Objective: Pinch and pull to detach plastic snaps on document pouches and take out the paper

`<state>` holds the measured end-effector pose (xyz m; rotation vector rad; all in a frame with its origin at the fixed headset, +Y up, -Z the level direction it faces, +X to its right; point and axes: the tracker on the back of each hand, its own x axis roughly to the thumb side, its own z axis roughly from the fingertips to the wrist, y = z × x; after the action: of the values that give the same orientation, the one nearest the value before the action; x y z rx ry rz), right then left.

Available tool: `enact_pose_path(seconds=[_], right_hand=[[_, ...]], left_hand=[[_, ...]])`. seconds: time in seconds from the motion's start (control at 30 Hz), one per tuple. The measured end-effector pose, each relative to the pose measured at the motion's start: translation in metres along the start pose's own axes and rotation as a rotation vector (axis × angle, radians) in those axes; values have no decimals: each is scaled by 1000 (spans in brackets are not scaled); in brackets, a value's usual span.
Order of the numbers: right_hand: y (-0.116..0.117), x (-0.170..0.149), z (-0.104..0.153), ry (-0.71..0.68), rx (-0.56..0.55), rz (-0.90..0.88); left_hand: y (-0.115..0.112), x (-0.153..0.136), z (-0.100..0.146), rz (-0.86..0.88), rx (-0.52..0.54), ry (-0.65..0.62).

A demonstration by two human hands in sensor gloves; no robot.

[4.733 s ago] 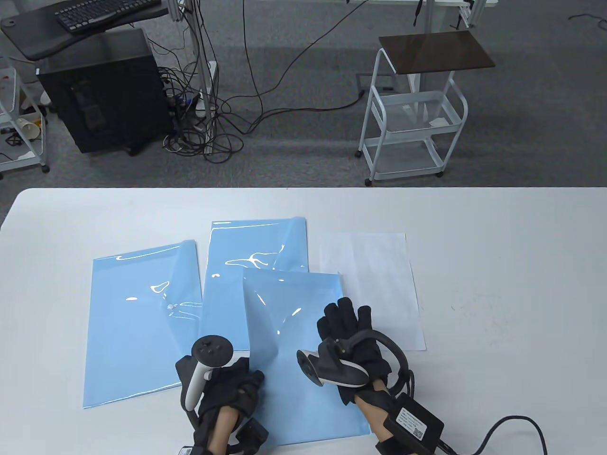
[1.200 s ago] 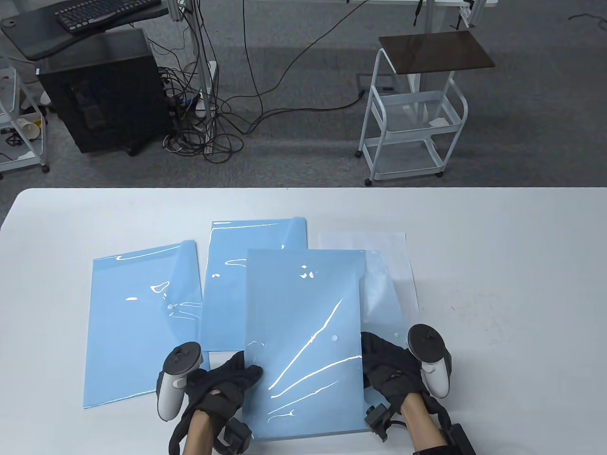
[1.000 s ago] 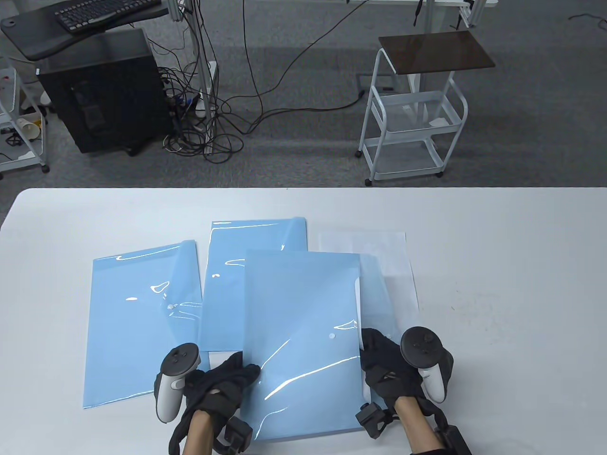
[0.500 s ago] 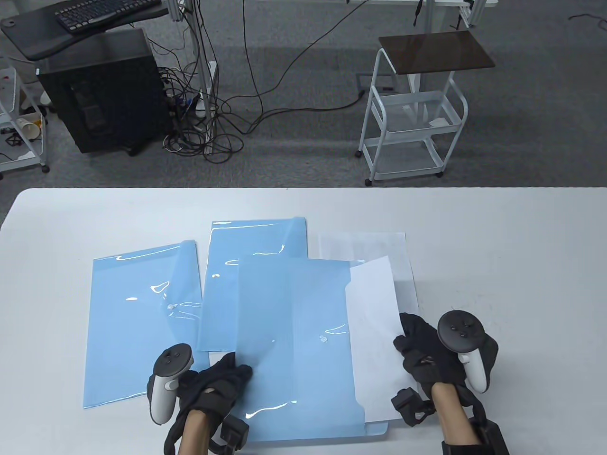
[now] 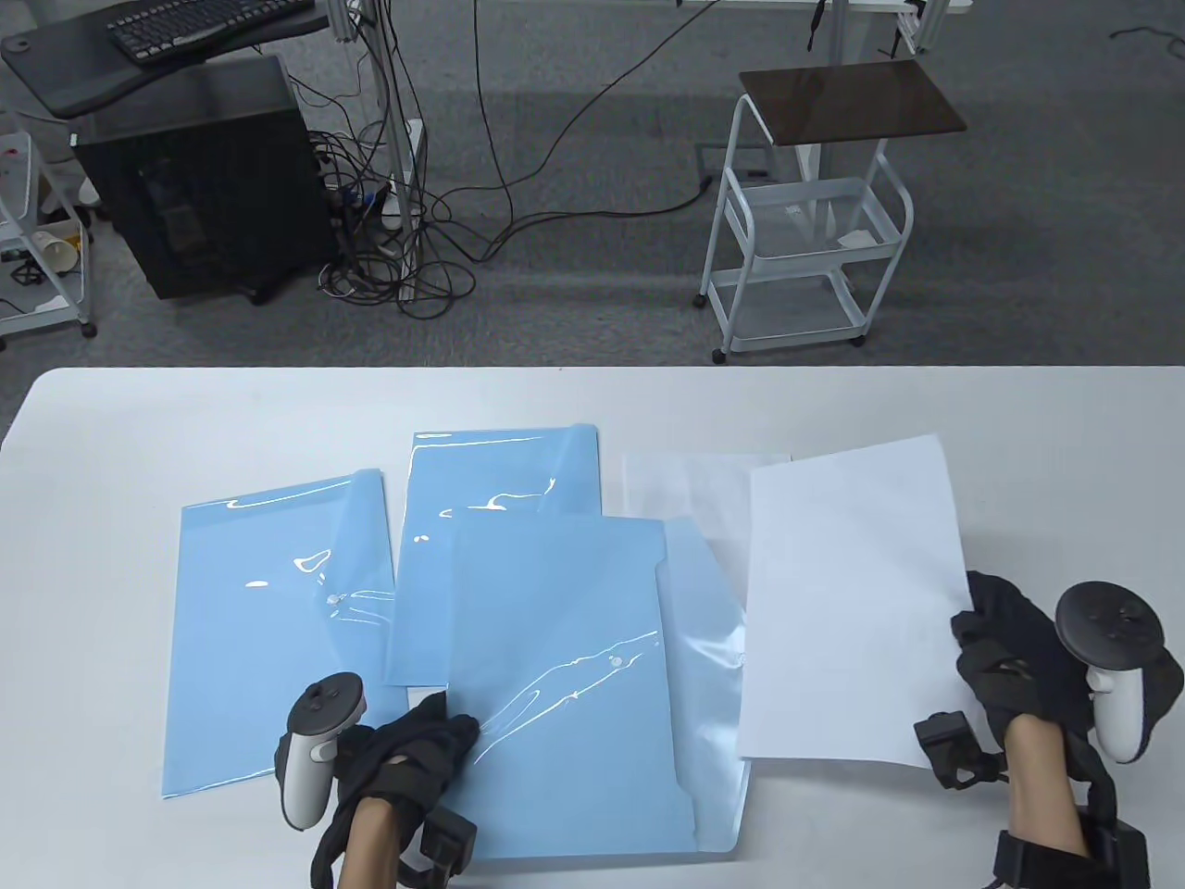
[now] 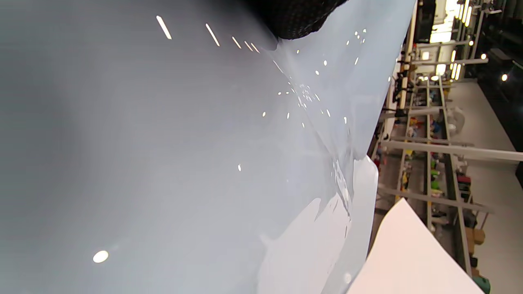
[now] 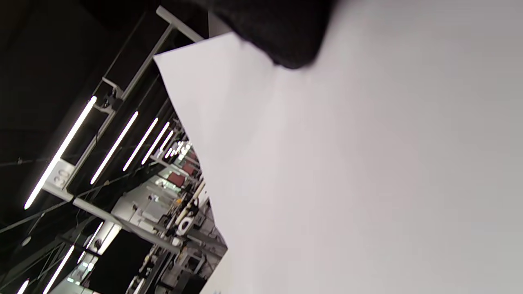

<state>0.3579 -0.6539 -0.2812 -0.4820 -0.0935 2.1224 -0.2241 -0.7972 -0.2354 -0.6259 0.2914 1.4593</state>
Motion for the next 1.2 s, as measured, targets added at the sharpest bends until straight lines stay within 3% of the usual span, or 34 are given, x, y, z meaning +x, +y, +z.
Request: enact_pose_path(seconds=[0.13,0.27,0.77,1.2], right_hand=[[-12,-15,-15,27,-66,4],[-5,-28,-30,29,-62,31],[114,-11,-64,-40,163,33],[157,-4,-87,-22,221,25]], left_hand=[[2,-2,0,22,-17,2],[2,-4,-2,28,-43,11],[-5,-4,-6,1,-90,34],[-8,-2,-6,-18,-95,45]])
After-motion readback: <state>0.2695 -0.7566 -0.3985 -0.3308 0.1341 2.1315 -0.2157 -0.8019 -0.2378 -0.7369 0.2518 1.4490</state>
